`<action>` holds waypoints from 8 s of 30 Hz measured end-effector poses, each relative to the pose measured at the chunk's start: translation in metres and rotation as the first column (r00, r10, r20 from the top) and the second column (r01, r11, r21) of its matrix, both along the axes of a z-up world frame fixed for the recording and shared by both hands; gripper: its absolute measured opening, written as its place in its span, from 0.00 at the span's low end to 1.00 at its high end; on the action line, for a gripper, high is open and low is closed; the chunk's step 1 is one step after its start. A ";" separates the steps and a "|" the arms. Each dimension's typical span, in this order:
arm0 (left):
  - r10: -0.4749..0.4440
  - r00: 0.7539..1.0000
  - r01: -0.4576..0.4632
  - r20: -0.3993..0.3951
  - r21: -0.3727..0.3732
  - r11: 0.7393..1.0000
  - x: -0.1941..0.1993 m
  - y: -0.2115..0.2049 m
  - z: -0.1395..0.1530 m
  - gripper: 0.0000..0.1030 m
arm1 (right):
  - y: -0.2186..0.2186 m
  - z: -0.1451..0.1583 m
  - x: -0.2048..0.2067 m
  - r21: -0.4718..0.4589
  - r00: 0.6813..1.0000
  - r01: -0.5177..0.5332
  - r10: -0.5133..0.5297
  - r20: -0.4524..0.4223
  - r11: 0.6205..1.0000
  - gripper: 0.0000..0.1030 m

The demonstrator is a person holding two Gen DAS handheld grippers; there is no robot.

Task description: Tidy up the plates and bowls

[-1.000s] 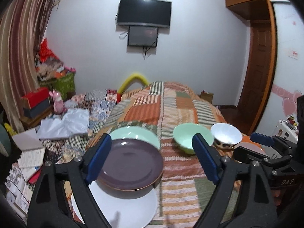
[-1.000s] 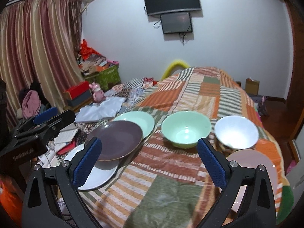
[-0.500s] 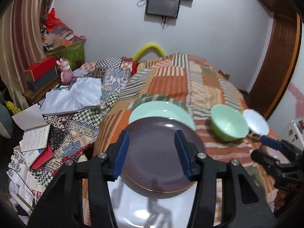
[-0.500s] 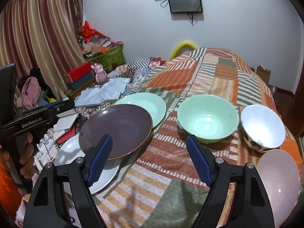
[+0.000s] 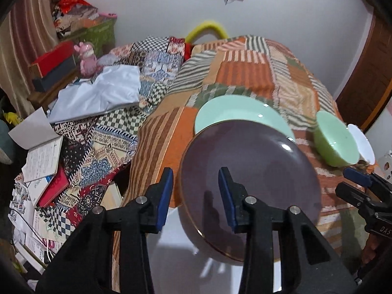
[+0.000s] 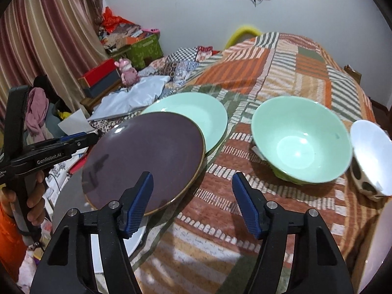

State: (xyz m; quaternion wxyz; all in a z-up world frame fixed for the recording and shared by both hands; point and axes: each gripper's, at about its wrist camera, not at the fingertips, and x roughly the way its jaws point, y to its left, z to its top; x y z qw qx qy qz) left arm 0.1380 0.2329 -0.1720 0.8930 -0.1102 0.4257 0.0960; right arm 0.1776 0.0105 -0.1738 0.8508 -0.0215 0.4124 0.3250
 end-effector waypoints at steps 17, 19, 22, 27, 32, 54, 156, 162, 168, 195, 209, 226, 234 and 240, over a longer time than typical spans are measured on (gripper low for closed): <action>-0.049 0.997 0.044 -0.054 -0.089 0.995 0.019 0.016 -0.027 0.22 | 0.028 -0.026 0.020 -0.035 0.994 -0.042 0.039 -0.102 0.998 0.30; -0.055 0.997 0.050 -0.052 -0.088 0.995 0.019 0.016 -0.027 0.22 | 0.029 -0.028 0.021 -0.034 0.993 -0.046 0.042 -0.111 0.998 0.29; -0.062 0.997 0.056 -0.054 -0.097 0.994 0.020 0.018 -0.027 0.22 | 0.030 -0.029 0.024 -0.024 0.992 -0.041 0.038 -0.121 0.999 0.29; -0.065 0.996 0.057 -0.064 -0.118 0.991 0.021 0.019 -0.025 0.22 | 0.030 -0.030 0.026 -0.011 0.991 -0.038 0.036 -0.131 0.999 0.29; -0.072 0.995 0.062 -0.068 -0.147 0.987 0.018 0.017 -0.023 0.22 | 0.026 -0.028 0.023 -0.018 0.992 -0.025 0.023 -0.121 1.000 0.29; -0.106 0.994 0.101 -0.024 -0.179 0.979 -0.010 -0.027 -0.006 0.22 | -0.020 -0.016 0.000 0.000 0.994 0.025 -0.025 -0.109 1.000 0.29; -0.052 0.996 0.049 0.066 0.057 0.997 -0.100 -0.083 0.056 0.52 | -0.071 0.032 -0.071 0.045 0.999 0.009 -0.011 0.039 0.999 0.40; 0.012 1.000 -0.012 0.004 0.069 0.998 -0.107 -0.044 0.042 0.53 | -0.040 0.027 -0.068 0.043 0.998 -0.053 0.052 0.023 0.998 0.45; 0.039 0.998 -0.036 -0.052 0.047 0.998 -0.112 -0.013 0.021 0.53 | -0.010 0.015 -0.062 0.042 0.994 -0.101 0.103 -0.031 0.994 0.45; -0.035 0.992 0.025 -0.120 -0.080 0.996 -0.101 0.016 -0.028 0.29 | 0.052 -0.034 -0.036 -0.095 0.970 -0.185 0.166 -0.177 0.978 0.32; -0.041 0.990 0.023 -0.138 -0.124 0.992 -0.105 0.014 -0.038 0.28 | 0.063 -0.044 -0.038 -0.158 0.965 -0.227 0.199 -0.171 0.961 0.34; 0.012 0.994 -0.026 -0.109 -0.130 0.991 -0.110 0.006 -0.023 0.28 | 0.041 -0.022 -0.043 -0.035 0.976 -0.164 0.157 -0.154 0.986 0.32; -0.004 0.997 -0.005 -0.075 -0.129 0.992 -0.107 -0.009 -0.010 0.28 | 0.025 -0.013 -0.044 -0.045 0.986 -0.130 0.124 -0.108 0.991 0.29; -0.025 0.998 0.017 -0.056 -0.127 0.992 -0.104 -0.024 -0.001 0.28 | 0.008 -0.008 -0.042 -0.028 0.991 -0.096 0.093 -0.094 0.995 0.28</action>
